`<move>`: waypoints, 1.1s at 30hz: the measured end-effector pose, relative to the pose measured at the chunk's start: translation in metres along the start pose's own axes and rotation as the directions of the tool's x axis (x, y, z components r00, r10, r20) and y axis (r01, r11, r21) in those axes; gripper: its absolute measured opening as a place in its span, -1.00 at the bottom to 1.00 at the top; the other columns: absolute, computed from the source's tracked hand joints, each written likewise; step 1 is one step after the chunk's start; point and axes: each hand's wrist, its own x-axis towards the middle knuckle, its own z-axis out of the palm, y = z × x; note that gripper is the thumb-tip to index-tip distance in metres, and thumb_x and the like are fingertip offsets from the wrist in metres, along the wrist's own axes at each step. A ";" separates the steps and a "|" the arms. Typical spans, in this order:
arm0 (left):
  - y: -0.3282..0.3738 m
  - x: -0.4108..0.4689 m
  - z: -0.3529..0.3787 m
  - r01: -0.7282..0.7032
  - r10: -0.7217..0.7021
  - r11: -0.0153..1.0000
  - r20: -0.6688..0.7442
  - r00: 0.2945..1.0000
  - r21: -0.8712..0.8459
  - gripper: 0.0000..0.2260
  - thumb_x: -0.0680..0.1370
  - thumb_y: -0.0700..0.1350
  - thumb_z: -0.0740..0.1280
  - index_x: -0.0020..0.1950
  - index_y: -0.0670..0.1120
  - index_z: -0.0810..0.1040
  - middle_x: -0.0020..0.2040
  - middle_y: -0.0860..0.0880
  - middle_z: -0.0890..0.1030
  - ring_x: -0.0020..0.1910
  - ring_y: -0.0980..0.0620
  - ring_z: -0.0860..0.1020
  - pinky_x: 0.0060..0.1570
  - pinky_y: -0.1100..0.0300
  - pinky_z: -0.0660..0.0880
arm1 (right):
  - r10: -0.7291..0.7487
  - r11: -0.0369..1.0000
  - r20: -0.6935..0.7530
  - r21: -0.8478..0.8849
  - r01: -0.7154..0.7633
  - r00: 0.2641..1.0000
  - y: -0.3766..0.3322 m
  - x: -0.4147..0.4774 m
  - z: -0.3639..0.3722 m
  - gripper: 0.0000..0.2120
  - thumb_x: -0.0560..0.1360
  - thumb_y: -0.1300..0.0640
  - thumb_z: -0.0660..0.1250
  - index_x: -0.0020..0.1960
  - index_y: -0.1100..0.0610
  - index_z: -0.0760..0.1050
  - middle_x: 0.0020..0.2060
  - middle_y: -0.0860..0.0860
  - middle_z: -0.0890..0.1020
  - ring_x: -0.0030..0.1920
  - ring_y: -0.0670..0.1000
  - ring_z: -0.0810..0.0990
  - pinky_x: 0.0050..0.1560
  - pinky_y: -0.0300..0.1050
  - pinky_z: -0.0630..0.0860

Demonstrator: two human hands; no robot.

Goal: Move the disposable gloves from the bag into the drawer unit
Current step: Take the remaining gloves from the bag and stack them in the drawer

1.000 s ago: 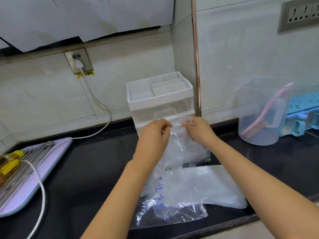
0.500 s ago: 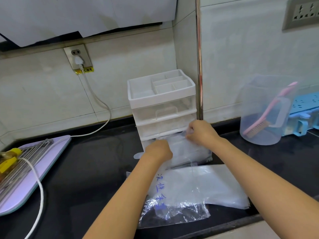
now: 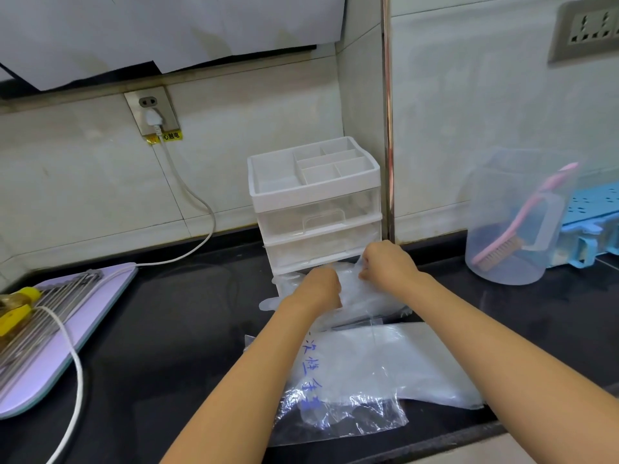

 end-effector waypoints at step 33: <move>-0.024 0.022 -0.032 -0.081 -0.216 0.755 0.363 0.906 0.650 -0.44 0.47 -0.13 0.37 0.47 -0.05 0.34 0.30 -0.04 0.47 0.09 -0.06 0.46 0.08 0.12 0.45 | -0.005 0.946 0.586 -0.260 0.194 0.810 -0.011 0.019 0.010 -0.39 0.54 0.17 0.28 0.52 0.11 0.14 0.43 0.13 0.32 0.32 0.17 0.42 0.15 -0.04 0.43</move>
